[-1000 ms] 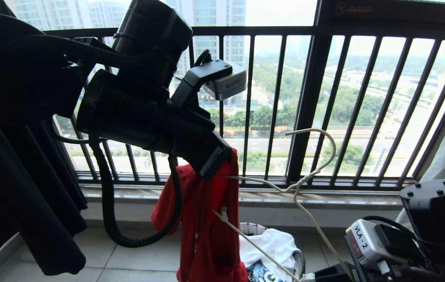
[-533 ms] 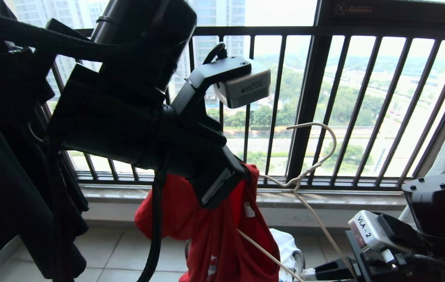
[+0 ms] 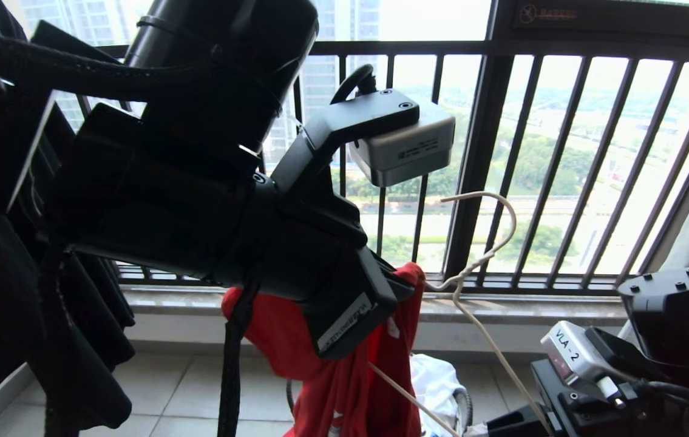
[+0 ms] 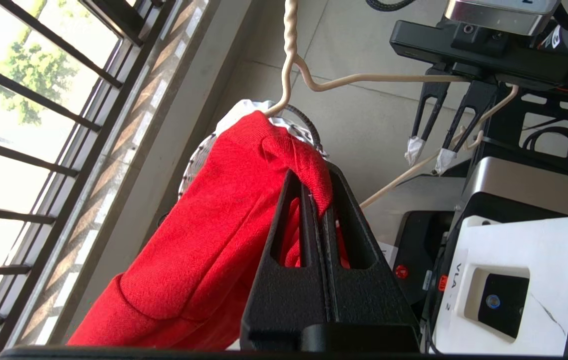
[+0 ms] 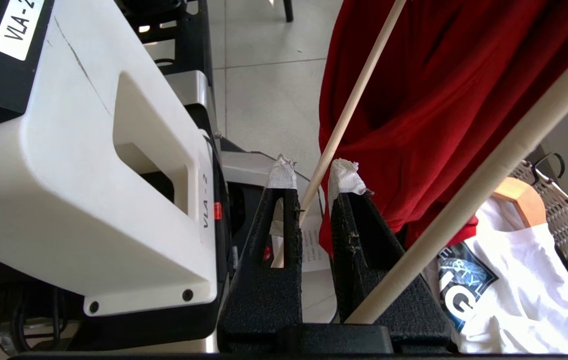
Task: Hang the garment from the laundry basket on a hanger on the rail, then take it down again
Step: Hang the clothes on the clothes rack
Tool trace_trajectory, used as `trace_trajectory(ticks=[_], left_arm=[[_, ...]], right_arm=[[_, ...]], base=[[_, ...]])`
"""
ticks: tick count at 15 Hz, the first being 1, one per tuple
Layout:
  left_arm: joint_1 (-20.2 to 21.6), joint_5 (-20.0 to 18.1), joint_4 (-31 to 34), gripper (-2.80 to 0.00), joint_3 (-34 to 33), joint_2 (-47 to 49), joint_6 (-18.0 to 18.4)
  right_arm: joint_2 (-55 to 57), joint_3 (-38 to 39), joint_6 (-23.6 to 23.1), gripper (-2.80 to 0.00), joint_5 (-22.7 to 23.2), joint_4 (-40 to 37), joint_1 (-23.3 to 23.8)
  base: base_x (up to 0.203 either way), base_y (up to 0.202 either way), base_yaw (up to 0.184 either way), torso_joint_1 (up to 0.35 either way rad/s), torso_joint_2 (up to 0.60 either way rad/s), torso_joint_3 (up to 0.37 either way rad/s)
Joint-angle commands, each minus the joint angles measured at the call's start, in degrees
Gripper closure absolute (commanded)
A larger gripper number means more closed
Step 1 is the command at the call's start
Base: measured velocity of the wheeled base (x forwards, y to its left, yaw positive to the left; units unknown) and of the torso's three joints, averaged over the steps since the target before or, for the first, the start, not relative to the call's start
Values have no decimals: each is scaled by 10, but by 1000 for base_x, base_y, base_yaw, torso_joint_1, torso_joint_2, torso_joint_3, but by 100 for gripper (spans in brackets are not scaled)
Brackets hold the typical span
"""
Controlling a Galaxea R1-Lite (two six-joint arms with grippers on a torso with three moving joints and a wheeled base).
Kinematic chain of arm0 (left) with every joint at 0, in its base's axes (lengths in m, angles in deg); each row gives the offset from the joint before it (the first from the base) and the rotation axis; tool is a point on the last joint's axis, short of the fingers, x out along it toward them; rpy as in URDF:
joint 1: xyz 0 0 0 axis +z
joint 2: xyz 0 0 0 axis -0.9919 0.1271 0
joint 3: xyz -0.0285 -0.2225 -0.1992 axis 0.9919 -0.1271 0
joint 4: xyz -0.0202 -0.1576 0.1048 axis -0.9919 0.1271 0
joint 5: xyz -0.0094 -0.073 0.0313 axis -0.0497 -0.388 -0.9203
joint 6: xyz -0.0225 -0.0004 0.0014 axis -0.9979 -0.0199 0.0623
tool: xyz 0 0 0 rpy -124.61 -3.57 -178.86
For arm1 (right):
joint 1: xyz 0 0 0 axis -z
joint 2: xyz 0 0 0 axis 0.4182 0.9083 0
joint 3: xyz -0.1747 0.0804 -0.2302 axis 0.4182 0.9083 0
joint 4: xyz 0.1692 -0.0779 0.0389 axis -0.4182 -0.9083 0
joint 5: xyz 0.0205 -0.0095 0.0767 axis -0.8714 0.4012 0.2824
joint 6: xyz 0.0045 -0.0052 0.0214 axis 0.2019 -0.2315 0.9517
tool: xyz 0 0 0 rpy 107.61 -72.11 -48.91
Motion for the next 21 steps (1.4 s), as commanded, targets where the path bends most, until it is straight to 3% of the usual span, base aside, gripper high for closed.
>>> trace_trajectory(ticks=[1, 12, 15, 21], left_arm=[[-4, -1, 2, 0, -1, 1, 3], [-42, 1, 0, 0, 48, 38, 8], [-47, 27, 0, 0, 61, 55, 8], [-47, 45, -25, 0, 63, 72, 3]], right_arm=[[6, 0, 0, 0, 4, 1, -4], [35, -4, 1, 0, 8, 3, -8], [34, -5, 0, 0, 8, 3, -8], [33, -6, 0, 0, 7, 3, -7]], base=[[0, 0, 0, 0, 0, 0], [0, 0, 0, 0, 0, 0], [0, 0, 0, 0, 0, 0], [0, 0, 0, 0, 0, 0]])
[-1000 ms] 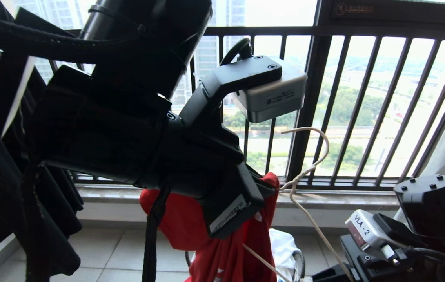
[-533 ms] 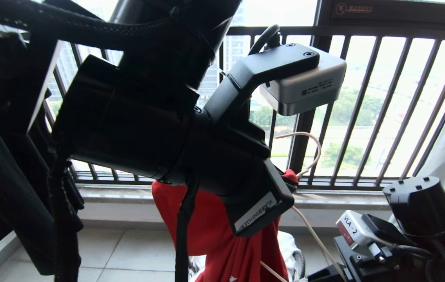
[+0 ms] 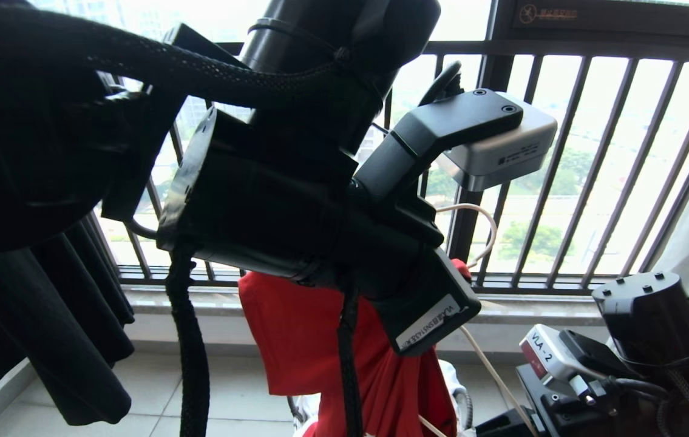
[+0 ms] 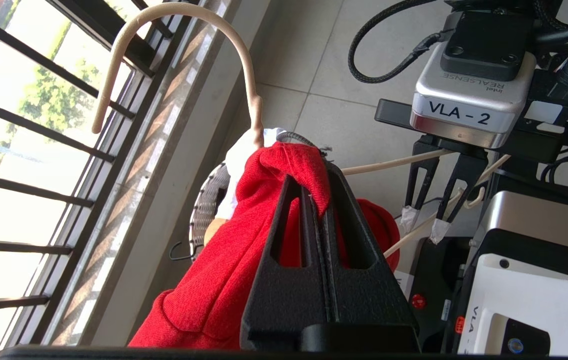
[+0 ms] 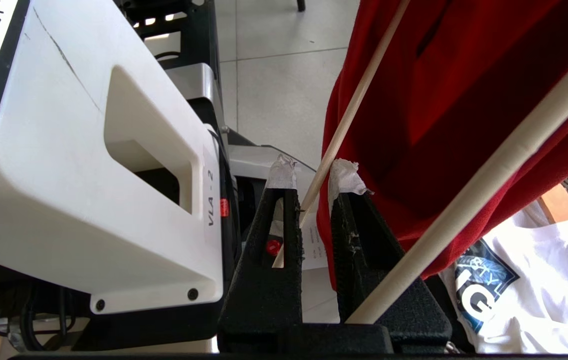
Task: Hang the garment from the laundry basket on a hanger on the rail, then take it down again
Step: Hang the clothes on the clothes rack
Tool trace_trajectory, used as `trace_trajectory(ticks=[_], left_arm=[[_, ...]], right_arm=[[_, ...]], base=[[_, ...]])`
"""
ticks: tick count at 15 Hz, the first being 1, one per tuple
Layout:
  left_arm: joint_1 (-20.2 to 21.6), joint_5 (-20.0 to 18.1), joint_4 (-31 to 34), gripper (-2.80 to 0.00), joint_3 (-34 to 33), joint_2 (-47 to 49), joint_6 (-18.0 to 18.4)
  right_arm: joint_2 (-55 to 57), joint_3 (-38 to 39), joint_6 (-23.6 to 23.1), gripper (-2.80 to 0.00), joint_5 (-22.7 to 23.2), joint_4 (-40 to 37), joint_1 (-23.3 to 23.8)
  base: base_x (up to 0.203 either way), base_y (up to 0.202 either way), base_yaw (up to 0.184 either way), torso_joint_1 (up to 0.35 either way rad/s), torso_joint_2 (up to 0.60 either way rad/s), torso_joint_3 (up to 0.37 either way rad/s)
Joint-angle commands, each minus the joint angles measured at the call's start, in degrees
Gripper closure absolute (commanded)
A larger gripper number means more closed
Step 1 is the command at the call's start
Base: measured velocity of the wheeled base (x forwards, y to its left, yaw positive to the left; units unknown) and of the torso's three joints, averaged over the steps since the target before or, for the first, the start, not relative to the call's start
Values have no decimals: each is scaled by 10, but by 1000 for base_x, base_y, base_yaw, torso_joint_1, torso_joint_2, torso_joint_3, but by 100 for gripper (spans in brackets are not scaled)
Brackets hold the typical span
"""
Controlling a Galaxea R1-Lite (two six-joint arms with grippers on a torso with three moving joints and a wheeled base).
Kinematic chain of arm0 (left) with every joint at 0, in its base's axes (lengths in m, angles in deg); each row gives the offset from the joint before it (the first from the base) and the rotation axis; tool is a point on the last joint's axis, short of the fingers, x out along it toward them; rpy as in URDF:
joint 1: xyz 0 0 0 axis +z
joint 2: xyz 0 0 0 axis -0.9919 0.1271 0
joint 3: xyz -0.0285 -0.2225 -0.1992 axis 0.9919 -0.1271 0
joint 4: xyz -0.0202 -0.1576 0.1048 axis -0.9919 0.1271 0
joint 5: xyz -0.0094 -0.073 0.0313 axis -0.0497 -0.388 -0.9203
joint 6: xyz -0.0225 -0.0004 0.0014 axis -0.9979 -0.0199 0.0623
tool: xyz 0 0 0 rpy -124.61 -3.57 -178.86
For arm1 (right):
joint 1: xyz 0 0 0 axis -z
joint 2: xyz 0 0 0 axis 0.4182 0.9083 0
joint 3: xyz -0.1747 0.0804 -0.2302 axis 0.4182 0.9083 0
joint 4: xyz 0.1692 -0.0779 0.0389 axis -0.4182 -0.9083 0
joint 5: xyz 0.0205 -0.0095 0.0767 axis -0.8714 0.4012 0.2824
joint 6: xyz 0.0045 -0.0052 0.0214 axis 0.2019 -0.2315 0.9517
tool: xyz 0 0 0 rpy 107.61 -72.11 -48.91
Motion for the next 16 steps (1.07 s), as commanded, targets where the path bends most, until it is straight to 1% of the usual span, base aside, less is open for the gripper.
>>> trace_trajectory(ticks=[1, 5, 7, 8, 11, 14, 16], left_arm=[[-1, 0, -3, 0, 0, 8, 0], [-9, 7, -3, 0, 0, 5, -14], [-9, 8, -2, 0, 0, 5, -13], [-9, 8, -2, -280, 0, 6, -13], [-9, 11, 0, -280, 0, -1, -13], [-9, 34, 2, -280, -4, -17, -13], [-9, 39, 5, -280, -34, -47, -14]], right_arm=[[0, -1, -2, 0, 3, 1, 0], [0, -1, -3, 0, 3, 1, 0], [0, 0, -4, 0, 3, 1, 0], [0, 0, -4, 0, 3, 1, 0], [0, -1, -4, 0, 3, 1, 1], [0, -1, -2, 0, 3, 2, 3], [0, -1, -1, 0, 3, 15, 10]], base=[[0, 0, 0, 0, 0, 0], [0, 0, 0, 0, 0, 0], [0, 0, 0, 0, 0, 0], [0, 0, 0, 0, 0, 0], [0, 0, 0, 0, 0, 0], [0, 0, 0, 0, 0, 0], [0, 0, 0, 0, 0, 0]])
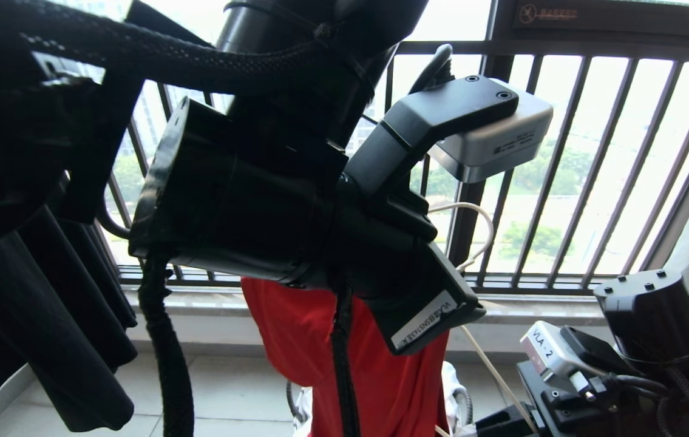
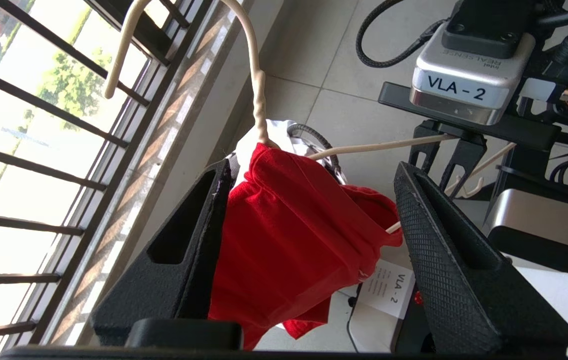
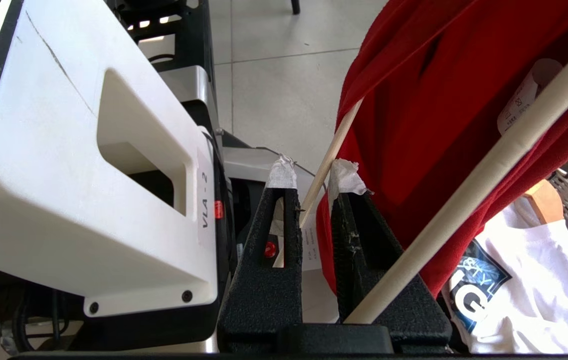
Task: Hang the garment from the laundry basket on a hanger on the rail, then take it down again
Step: Hang the clothes on the clothes rack
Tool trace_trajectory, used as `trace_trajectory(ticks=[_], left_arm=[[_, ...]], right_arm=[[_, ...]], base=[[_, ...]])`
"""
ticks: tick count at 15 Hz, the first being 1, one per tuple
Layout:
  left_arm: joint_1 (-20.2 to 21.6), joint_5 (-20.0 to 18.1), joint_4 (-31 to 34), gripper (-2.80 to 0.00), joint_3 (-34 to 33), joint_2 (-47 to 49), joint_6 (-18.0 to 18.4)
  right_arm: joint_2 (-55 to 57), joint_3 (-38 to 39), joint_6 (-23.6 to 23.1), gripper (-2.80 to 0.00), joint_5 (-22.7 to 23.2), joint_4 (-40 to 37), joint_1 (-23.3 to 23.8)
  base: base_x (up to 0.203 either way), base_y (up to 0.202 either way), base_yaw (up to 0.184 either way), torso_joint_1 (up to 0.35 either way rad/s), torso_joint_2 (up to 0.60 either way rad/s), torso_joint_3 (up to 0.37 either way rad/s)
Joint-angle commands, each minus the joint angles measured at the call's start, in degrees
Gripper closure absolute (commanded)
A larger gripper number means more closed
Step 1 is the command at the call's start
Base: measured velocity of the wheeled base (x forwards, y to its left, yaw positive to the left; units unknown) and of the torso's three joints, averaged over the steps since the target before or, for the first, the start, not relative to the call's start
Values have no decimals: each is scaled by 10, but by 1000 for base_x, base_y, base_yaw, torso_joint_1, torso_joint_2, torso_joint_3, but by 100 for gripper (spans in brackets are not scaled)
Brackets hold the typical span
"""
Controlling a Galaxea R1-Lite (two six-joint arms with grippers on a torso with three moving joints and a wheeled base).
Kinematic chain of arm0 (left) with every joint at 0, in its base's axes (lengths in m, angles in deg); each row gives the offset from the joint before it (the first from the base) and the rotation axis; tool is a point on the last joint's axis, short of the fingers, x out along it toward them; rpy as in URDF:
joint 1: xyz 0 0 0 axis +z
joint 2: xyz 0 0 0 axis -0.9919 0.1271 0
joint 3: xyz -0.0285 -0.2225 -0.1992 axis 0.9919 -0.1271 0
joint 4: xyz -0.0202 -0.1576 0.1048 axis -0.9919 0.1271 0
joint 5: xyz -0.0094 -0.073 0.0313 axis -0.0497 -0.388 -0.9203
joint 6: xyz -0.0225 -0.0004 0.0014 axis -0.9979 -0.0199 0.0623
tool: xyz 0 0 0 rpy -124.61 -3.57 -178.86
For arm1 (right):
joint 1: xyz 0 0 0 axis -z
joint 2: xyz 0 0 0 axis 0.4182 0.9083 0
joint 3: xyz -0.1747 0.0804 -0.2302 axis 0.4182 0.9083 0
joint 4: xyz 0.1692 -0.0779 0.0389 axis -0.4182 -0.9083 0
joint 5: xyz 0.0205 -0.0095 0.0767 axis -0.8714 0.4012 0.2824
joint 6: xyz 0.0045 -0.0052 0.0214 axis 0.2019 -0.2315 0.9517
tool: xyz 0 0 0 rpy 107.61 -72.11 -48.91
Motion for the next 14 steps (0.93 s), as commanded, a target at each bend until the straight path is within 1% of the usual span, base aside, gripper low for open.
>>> trace_trajectory(ticks=[1, 2, 3, 6, 7, 9, 12, 13, 14], left_arm=[[1, 3, 5, -280, -45, -48, 1], [5, 3, 5, -280, -68, -71, 1], [18, 3, 5, -280, -88, -95, -1], [73, 3, 5, -280, -119, -142, -20], [90, 3, 6, 0, -124, -150, -20], [124, 1, 5, 0, -126, -150, -19], [198, -4, 5, 0, -121, -138, -16], [223, -20, 5, 0, -120, -133, -13], [247, -53, 4, 0, -118, -128, -6]], right_arm=[[0, 0, 0, 0, 3, 10, 7], [-1, 0, 0, 0, 3, 10, 8], [-2, 0, 0, 0, 3, 10, 8], [-5, 0, 0, 0, 2, 10, 8], [-5, 0, 1, 0, 2, 9, 8], [-5, -1, 1, 0, 2, 9, 8], [-5, -1, 1, 0, 1, 8, 9], [-5, 0, -1, 0, 1, 8, 9], [-5, -1, 0, 0, 1, 8, 9]], base=[[0, 0, 0, 0, 0, 0], [0, 0, 0, 0, 0, 0], [0, 0, 0, 0, 0, 0], [0, 0, 0, 0, 0, 0], [0, 0, 0, 0, 0, 0], [0, 0, 0, 0, 0, 0], [0, 0, 0, 0, 0, 0], [0, 0, 0, 0, 0, 0], [0, 0, 0, 0, 0, 0]])
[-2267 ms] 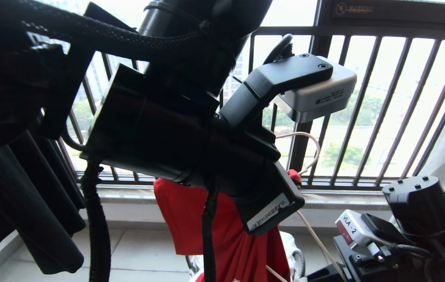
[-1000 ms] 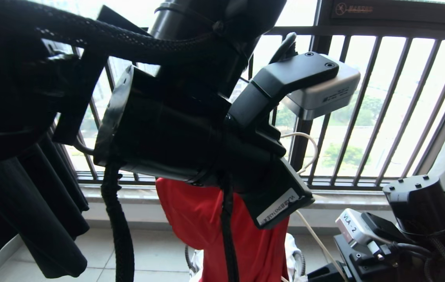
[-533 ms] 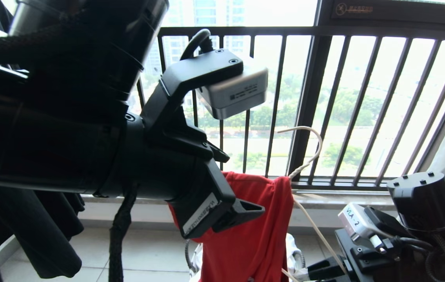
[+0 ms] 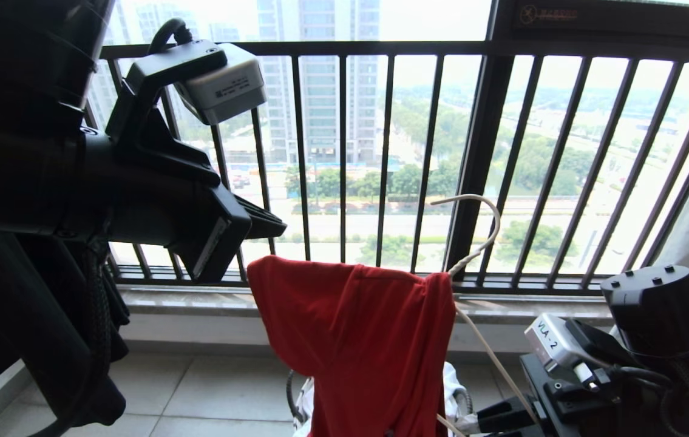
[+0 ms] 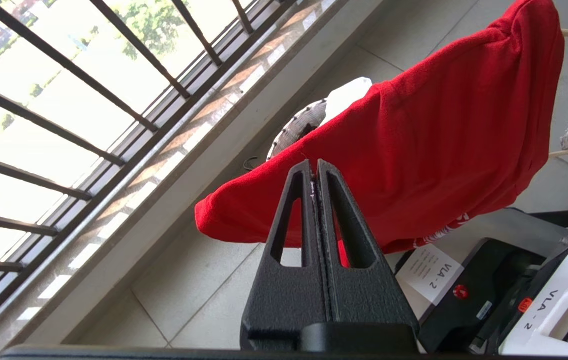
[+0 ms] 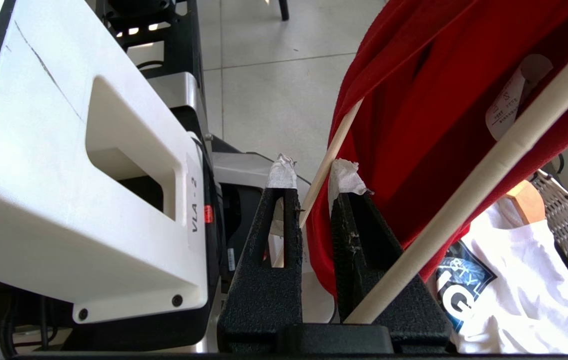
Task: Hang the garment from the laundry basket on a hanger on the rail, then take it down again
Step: Hang the clothes on the clothes rack
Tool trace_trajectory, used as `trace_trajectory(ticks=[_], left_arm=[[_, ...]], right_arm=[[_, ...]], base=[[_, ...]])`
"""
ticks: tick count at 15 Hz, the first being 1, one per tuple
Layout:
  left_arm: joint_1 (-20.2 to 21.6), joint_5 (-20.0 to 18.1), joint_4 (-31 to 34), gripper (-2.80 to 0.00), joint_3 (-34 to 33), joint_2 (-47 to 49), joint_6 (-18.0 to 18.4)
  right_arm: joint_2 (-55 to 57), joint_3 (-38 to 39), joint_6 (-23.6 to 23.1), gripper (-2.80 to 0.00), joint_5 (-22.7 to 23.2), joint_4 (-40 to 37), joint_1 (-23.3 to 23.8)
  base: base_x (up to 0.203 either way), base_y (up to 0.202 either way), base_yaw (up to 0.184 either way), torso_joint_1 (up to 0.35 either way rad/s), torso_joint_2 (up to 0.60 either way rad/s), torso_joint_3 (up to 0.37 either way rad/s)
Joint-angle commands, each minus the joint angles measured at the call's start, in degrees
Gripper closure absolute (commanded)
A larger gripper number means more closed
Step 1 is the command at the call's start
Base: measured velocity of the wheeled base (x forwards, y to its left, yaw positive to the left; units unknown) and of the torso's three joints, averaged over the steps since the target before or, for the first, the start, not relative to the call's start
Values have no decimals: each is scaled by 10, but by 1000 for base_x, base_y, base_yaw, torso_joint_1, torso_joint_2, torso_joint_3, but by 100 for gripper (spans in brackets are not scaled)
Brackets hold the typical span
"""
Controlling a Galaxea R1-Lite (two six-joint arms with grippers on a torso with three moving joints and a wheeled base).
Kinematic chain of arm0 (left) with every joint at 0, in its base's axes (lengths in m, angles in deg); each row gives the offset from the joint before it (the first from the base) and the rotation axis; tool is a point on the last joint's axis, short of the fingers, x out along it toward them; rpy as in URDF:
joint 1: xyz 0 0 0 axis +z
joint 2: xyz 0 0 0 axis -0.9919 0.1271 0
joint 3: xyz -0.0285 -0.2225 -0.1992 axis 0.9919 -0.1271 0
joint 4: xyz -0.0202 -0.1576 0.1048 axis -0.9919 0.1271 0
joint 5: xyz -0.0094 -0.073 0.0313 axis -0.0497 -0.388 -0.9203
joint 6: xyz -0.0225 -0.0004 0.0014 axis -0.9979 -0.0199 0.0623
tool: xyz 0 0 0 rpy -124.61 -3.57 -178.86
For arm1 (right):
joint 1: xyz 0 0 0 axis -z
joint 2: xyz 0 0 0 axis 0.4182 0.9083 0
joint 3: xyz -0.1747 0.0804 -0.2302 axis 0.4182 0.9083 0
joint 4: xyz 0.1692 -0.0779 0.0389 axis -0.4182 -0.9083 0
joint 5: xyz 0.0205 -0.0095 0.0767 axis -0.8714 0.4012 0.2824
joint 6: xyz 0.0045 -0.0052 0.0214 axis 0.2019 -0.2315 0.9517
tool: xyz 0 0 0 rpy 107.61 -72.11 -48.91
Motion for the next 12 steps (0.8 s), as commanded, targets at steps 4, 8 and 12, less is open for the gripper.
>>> trace_trajectory(ticks=[4, 8, 12], left_arm=[[64, -90, -6, 0, 28, 41, -2], [84, -209, 73, 0, 109, 67, 3], [144, -298, 235, 0, 255, 170, 77]], right_arm=[[2, -1, -2, 0, 0, 1, 2], [2, -25, -6, 0, -39, 0, 2], [41, -63, -57, 0, -54, -15, 2]], base=[[0, 0, 0, 0, 0, 0], [0, 0, 0, 0, 0, 0], [0, 0, 0, 0, 0, 0]])
